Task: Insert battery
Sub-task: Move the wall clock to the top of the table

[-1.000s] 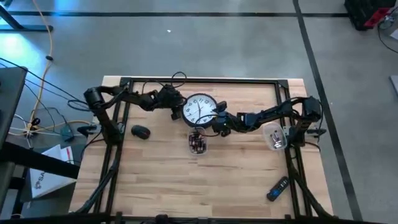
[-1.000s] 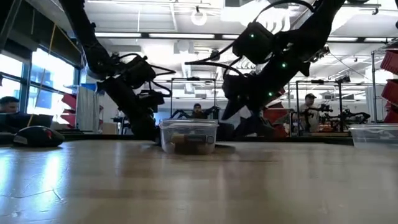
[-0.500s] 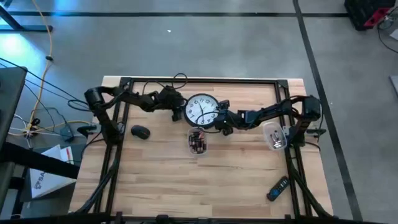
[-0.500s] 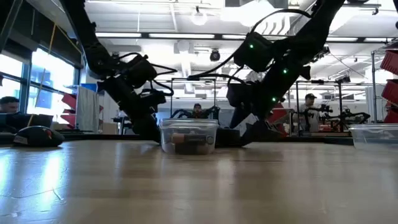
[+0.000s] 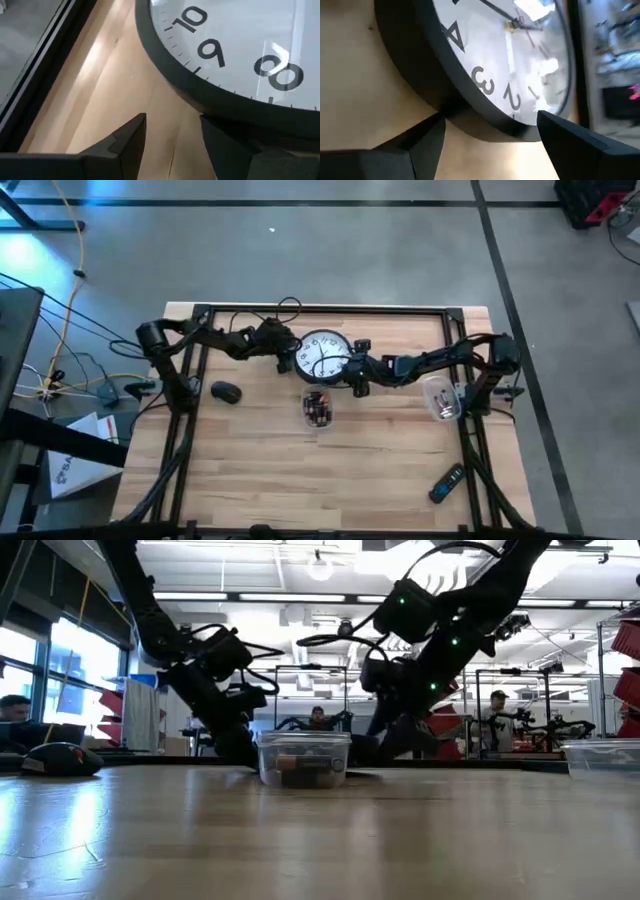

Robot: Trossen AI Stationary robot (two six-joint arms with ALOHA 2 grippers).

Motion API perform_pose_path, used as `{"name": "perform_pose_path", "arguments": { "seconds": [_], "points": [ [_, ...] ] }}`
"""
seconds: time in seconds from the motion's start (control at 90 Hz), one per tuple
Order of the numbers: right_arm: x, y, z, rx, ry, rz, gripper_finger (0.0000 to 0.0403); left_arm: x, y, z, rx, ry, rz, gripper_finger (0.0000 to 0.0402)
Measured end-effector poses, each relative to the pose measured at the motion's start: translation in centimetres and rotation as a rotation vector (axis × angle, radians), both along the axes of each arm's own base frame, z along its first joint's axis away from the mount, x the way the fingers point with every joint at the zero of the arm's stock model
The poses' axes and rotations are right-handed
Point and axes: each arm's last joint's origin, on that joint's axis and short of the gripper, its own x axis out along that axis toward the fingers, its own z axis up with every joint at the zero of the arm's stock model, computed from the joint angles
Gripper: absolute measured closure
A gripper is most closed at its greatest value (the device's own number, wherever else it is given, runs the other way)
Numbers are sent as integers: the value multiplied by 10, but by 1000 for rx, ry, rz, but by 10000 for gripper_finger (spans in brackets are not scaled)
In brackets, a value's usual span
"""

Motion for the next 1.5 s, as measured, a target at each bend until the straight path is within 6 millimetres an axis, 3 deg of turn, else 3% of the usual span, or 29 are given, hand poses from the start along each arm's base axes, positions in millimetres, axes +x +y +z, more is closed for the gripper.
{"name": "perform_pose_path", "arguments": {
  "seconds": [0.5, 1.056, 1.233, 1.378, 1.5],
  "points": [
    [0, -6, -9, 193, -178, -306, 121, 7, 6, 10, 49, -21, 35, 225],
    [-4, 7, -5, -44, 88, -32, 121, 7, 2, 7, -12, -7, -14, 225],
    [-15, 4, 15, 96, -6, -158, 121, 7, 2, 7, -21, -12, -8, 225],
    [-28, -11, 30, 301, -81, -255, 121, 7, 1, 7, -31, -27, -16, 225],
    [-34, -25, 28, 402, -69, -275, 121, 8, 2, 8, -28, -39, -16, 225]
  ]
}}
